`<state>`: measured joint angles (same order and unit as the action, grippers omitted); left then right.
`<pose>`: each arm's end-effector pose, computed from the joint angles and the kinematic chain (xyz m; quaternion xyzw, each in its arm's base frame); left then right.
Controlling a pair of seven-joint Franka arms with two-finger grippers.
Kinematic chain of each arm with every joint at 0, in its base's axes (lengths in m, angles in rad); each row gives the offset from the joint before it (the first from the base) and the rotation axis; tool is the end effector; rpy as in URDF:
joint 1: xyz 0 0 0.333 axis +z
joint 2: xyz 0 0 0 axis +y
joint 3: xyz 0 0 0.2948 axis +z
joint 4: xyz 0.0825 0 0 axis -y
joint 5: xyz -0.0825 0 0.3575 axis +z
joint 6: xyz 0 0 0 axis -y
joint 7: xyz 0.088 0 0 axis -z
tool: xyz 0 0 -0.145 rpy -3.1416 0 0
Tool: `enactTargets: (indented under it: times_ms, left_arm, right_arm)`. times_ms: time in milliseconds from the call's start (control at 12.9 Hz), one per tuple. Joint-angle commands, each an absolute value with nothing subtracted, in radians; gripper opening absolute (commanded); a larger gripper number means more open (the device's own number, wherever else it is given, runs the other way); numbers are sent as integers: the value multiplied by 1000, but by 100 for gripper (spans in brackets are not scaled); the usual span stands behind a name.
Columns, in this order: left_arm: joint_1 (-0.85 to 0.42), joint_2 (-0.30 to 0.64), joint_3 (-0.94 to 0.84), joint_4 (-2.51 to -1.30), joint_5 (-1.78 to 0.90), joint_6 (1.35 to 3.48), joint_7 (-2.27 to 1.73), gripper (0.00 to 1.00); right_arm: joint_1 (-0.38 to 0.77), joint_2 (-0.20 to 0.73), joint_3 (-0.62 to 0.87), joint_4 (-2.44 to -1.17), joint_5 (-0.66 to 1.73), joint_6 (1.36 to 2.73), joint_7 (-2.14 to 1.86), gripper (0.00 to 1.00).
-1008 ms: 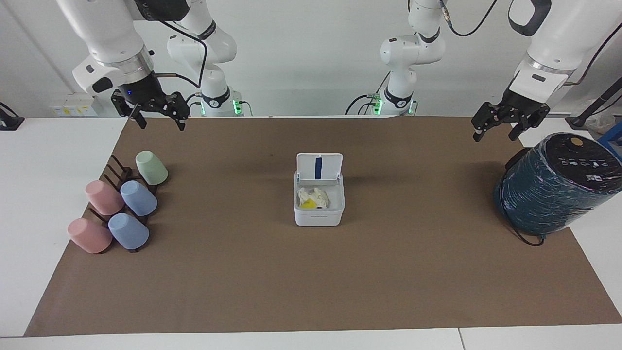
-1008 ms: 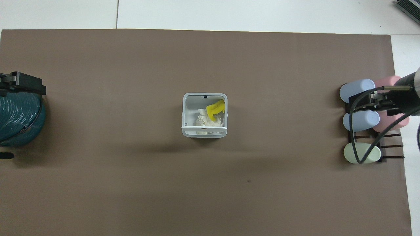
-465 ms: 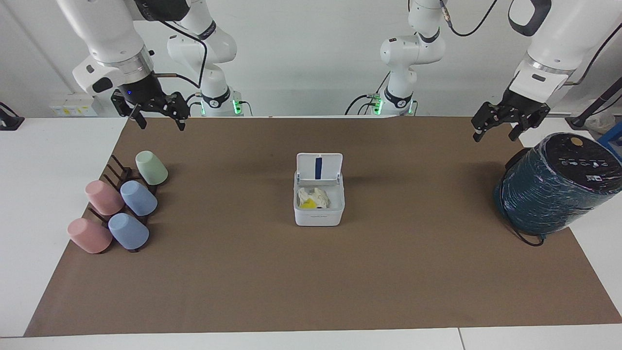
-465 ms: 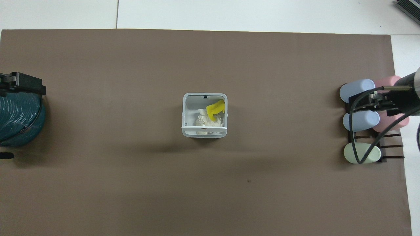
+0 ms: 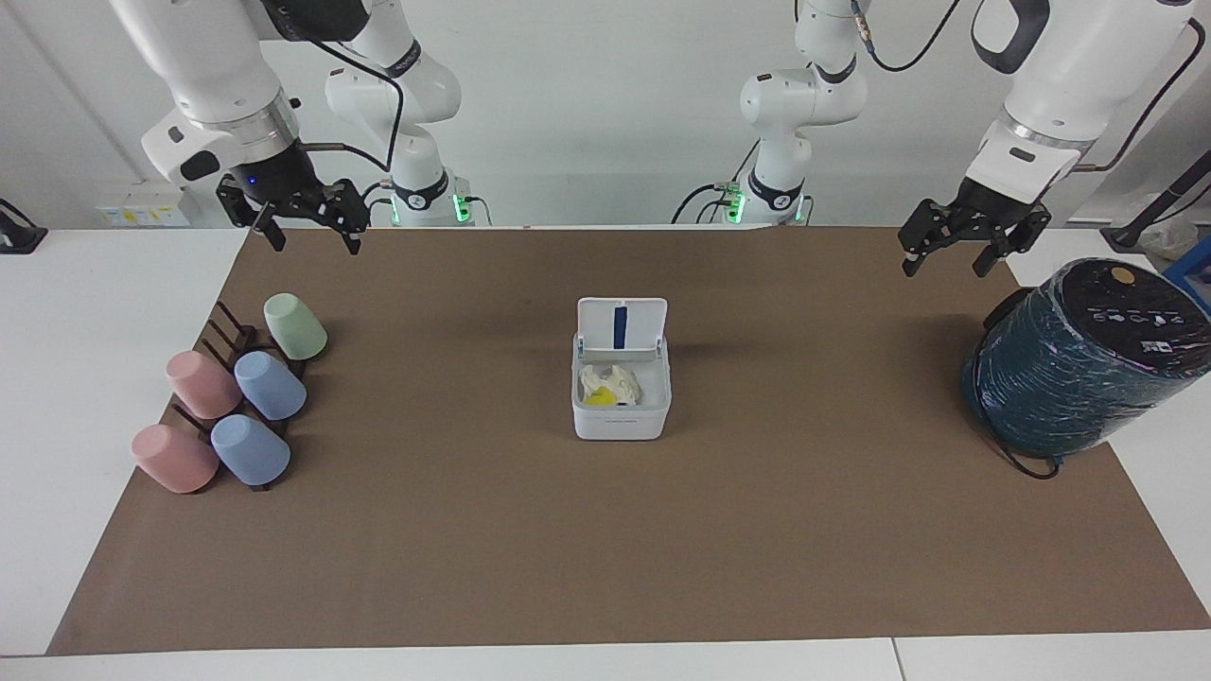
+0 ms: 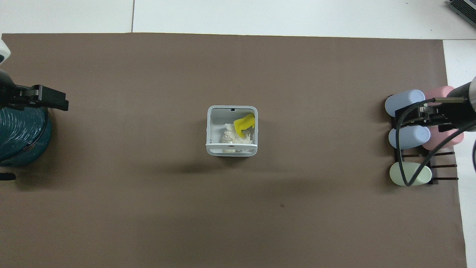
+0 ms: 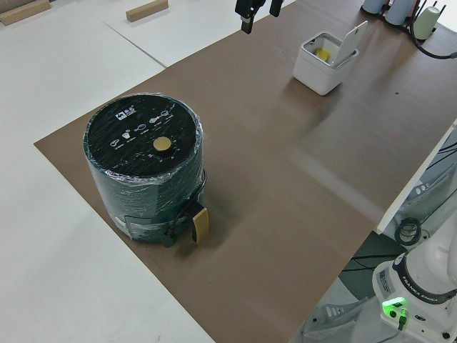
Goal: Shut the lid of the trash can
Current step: 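Move the left gripper toward the open lid of the white trash can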
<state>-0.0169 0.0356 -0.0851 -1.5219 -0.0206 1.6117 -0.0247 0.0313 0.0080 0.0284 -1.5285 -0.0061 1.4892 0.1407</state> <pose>0.5420 -0.0576 0.5720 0.9988 -0.0384 0.0264 0.0135 0.5195 0.0301 0.5728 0.9989 -0.0407 -0.0232 0.0053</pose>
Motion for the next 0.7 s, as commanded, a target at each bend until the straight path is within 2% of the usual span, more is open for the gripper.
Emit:
enactTargets:
  times_ms: [0, 310, 620]
  left_arm:
    - [-70, -17, -78, -1597, -6, 1632, -72, 100]
    - [-96, -20, -80, -1600, -12, 1628, -83, 100]
    - [-230, -32, -80, -1621, -17, 1638, -274, 100]
  right_arm:
    - [15, -17, 38, -1560, -5, 1500, 141, 100]
    - [15, -17, 40, -1560, -5, 1500, 141, 100]
    - [15, -17, 40, -1560, -5, 1500, 141, 100]
